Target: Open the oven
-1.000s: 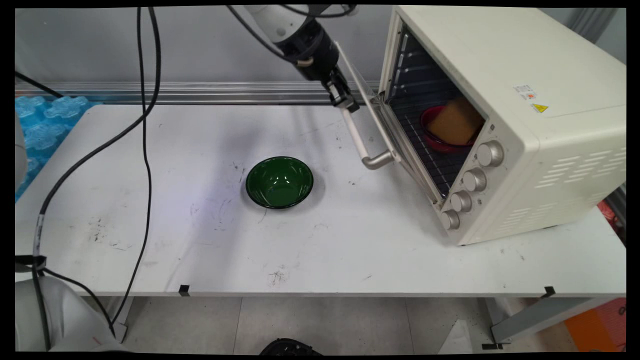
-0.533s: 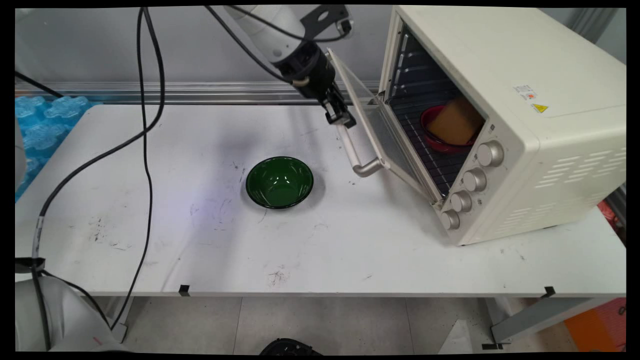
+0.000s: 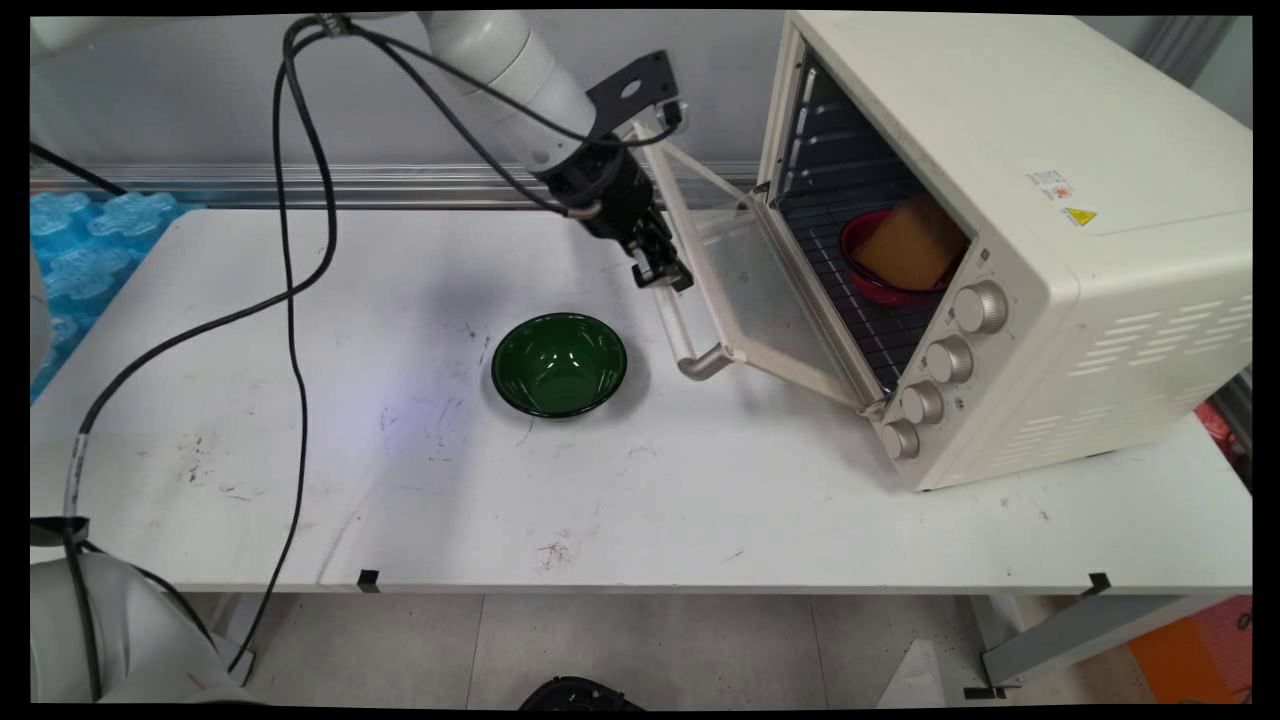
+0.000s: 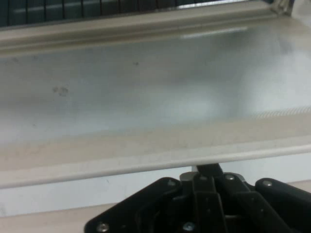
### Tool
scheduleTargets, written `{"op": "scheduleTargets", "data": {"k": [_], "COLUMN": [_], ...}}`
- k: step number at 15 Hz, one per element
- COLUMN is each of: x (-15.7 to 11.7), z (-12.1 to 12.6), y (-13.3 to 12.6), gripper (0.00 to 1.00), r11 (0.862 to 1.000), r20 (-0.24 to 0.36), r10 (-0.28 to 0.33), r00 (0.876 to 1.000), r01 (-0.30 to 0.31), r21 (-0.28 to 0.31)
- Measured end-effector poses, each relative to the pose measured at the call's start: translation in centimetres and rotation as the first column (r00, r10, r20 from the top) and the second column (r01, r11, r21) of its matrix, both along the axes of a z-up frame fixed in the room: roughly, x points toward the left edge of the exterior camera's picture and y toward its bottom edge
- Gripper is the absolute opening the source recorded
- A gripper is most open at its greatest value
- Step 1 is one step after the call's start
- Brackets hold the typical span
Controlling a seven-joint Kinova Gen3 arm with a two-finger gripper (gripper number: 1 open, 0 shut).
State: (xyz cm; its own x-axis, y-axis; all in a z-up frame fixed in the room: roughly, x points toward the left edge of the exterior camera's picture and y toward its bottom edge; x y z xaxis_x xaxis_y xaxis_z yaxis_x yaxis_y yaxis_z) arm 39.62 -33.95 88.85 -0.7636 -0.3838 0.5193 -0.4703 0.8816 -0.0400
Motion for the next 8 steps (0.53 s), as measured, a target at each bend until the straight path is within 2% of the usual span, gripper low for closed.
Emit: {"op": "scheduleTargets", "data": {"k": [8], "x": [2.4], "z": [-1.5], "y": [1.6], "gripper": [0.0], "r11": [1.0], "r20": [0.049], "r10": [-0.011], "r00": [0.999], "r01": [0.011], "r21": [0.016]}}
